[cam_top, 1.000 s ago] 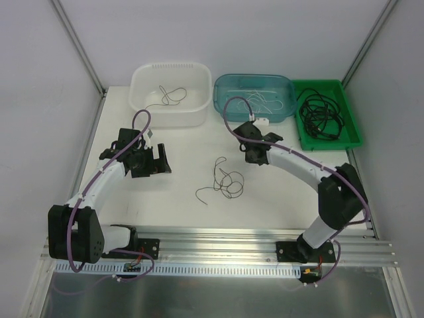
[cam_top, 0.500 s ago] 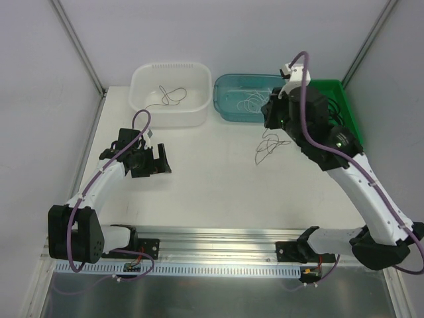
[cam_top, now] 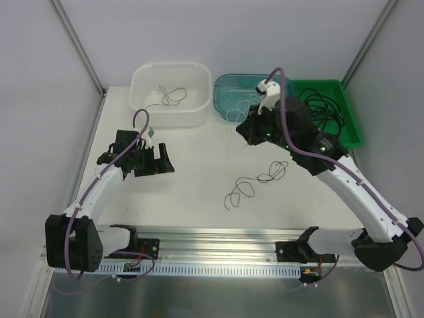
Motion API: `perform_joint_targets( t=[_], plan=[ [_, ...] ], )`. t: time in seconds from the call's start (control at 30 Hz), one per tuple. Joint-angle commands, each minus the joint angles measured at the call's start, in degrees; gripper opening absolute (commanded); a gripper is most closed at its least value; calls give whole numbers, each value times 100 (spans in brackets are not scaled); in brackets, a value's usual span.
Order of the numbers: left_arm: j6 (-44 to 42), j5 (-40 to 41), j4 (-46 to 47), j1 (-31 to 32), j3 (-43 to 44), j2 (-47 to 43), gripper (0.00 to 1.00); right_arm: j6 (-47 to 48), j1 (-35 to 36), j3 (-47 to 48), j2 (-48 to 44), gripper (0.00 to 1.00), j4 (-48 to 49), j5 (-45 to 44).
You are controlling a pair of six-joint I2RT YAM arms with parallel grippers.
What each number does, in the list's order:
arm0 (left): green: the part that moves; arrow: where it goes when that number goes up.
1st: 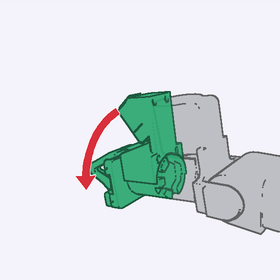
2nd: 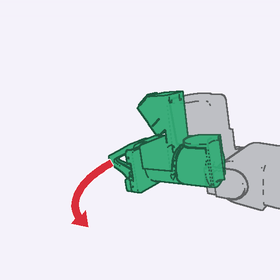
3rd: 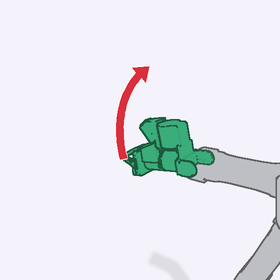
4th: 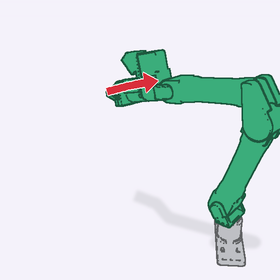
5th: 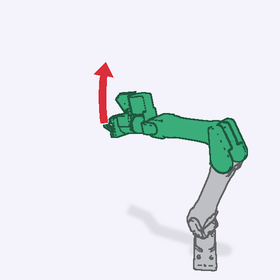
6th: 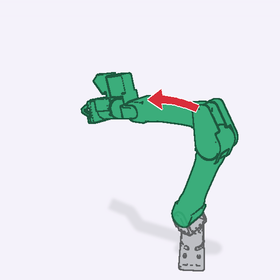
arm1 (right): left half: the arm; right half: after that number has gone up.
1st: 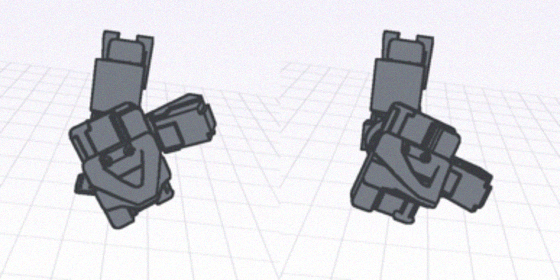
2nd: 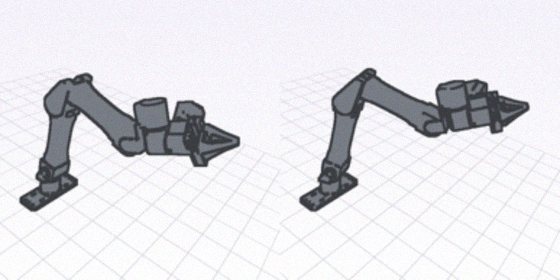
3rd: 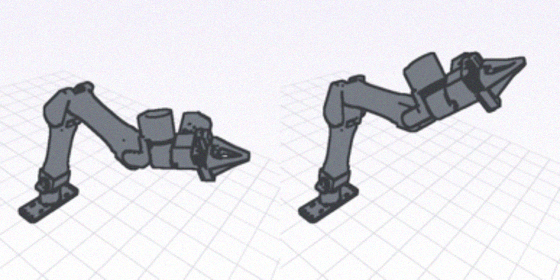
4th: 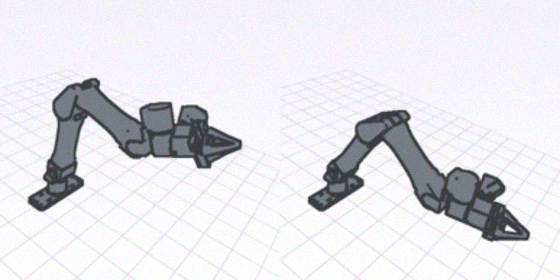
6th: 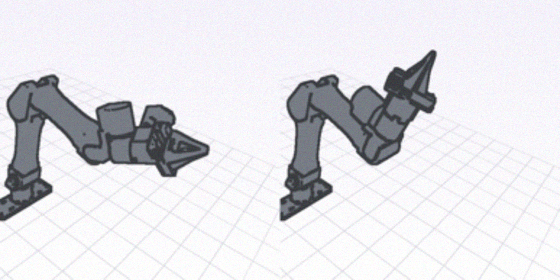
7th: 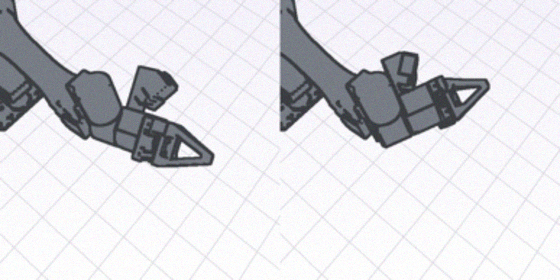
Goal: Untangle the cables
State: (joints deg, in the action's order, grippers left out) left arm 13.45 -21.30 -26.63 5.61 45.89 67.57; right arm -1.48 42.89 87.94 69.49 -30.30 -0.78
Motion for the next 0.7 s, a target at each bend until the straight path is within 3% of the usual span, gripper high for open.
perform_joint_targets(
  t=[0.0, 0.23, 0.5, 0.67],
  plan=[
    [-80, -656, 430, 81, -150, -559, 99, -257, 61, -470, 221, 1, -133, -248],
    [44, -709, 861, 599, -581, -1386, 99, -99, 255, -340, 504, 1, -283, -335],
    [-159, -357, 862, 626, -616, -1396, 99, 604, 255, 827, 592, 1, -389, -590],
    [-150, -226, 862, 626, -669, -1396, 99, 1096, 254, 1339, 521, 1, 208, -748]
  ],
)
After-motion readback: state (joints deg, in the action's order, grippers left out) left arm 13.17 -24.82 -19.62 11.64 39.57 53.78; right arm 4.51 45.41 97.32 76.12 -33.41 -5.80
